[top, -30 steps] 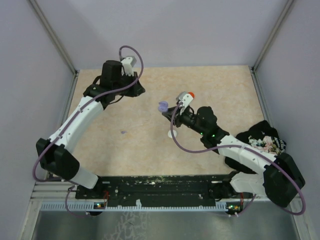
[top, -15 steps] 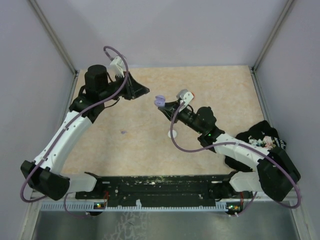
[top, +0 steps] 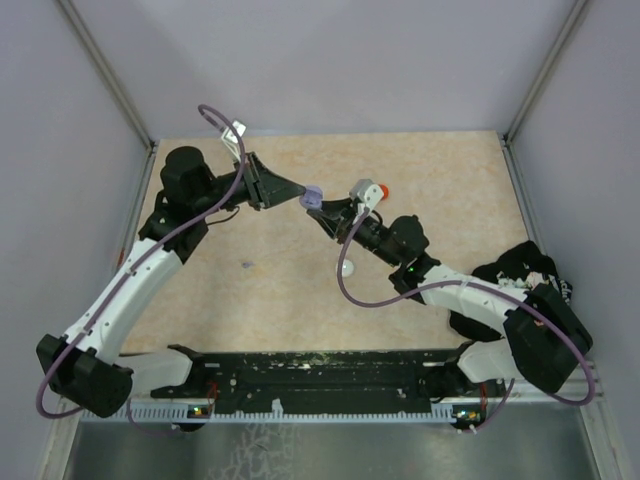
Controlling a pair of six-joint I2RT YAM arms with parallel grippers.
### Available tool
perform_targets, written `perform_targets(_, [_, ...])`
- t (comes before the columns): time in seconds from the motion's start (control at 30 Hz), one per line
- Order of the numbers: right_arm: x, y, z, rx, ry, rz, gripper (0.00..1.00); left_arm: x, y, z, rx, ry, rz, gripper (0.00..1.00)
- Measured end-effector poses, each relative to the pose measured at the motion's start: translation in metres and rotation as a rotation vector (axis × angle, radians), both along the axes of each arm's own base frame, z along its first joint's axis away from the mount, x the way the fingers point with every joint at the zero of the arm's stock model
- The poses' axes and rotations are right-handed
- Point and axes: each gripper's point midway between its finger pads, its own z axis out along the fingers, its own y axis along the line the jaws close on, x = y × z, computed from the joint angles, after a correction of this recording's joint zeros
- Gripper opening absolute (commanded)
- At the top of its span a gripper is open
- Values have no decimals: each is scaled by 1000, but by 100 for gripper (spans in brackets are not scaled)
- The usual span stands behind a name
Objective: Insert the wireless bluetooth earbuds into the charging case
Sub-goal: Place the earbud in the charging case.
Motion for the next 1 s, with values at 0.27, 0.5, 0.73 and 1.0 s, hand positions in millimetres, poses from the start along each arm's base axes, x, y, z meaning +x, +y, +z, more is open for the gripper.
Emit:
perform_targets(0.27, [-8, 6, 18, 39, -47, 33, 0, -6, -2, 0, -28, 7, -28, 16])
perform_targets(0.5, [-13, 9, 19, 38, -56, 59, 0, -7, -3, 3, -40, -6, -38, 16])
perform_targets(0.73, [-16, 11, 22, 45, -68, 73, 0, -9, -4, 2, -44, -2, -52, 16])
perform_targets(1.0, [-18, 12, 25, 59, -66, 85, 0, -10, -5, -11, -39, 24, -57, 15])
